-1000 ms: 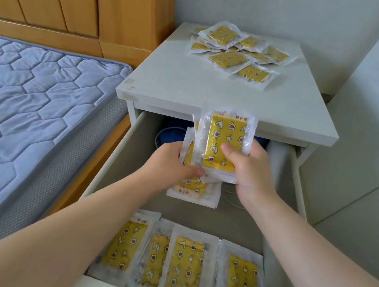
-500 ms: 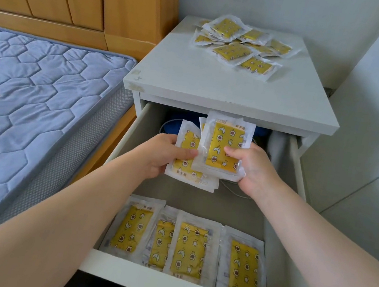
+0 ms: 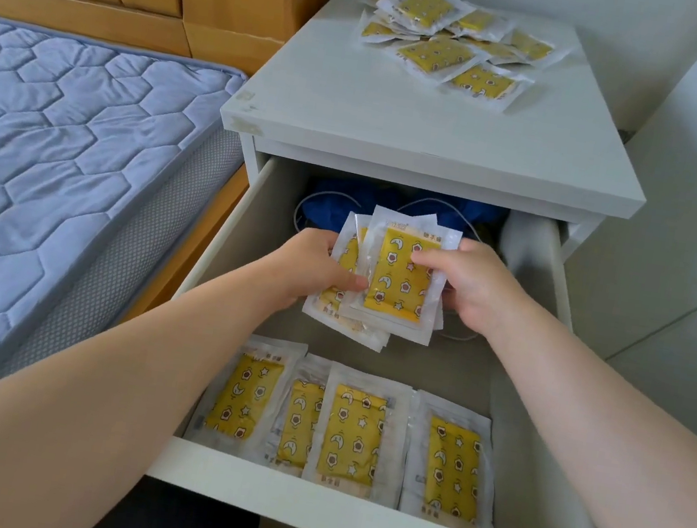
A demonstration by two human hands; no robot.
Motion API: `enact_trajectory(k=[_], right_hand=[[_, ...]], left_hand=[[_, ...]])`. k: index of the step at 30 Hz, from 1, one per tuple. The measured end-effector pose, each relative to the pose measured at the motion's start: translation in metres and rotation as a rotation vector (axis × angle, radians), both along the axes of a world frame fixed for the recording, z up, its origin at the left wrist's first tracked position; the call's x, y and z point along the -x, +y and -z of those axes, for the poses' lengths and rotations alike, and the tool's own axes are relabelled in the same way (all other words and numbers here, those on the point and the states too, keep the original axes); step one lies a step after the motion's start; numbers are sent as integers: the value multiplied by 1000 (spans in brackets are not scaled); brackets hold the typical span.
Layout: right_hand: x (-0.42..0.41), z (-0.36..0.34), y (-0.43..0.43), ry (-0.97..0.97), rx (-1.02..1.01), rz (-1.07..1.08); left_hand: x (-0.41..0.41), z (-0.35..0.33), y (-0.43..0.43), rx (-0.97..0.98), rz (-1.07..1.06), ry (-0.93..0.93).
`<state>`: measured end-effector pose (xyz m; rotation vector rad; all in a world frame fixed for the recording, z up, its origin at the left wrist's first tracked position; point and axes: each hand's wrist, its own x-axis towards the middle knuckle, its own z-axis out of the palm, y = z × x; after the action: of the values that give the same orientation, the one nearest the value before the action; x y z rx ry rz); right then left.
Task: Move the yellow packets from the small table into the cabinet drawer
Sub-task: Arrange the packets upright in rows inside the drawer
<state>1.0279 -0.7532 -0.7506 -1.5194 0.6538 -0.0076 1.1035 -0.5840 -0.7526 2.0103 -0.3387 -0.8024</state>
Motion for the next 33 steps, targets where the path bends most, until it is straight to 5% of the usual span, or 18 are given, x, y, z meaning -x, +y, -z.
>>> enact_trajectory(k=[5,11,18,23,26,31,33], right_hand=[[-3,-8,-16,51,53,-176],[-4,-15,-24,183,486,-523],[-2,-26,-28,355,762,-858],[2,-26,-46,365,589,-795],[6,-25,-57,398,654,-833],[13,-20,-45,504,945,-1128],[18,-8,-35,570,806,-1214]], left_hand=[[-6,4,3,-63,93,14],[-4,7,-3,-140,235,-5],[7,10,-11,-198,330,-96],[6,4,-11,-87,282,-23],[2,4,-9,-73,202,0],[-8,6,-3,-176,139,-123],[-9,7,-3,-194,143,-121]])
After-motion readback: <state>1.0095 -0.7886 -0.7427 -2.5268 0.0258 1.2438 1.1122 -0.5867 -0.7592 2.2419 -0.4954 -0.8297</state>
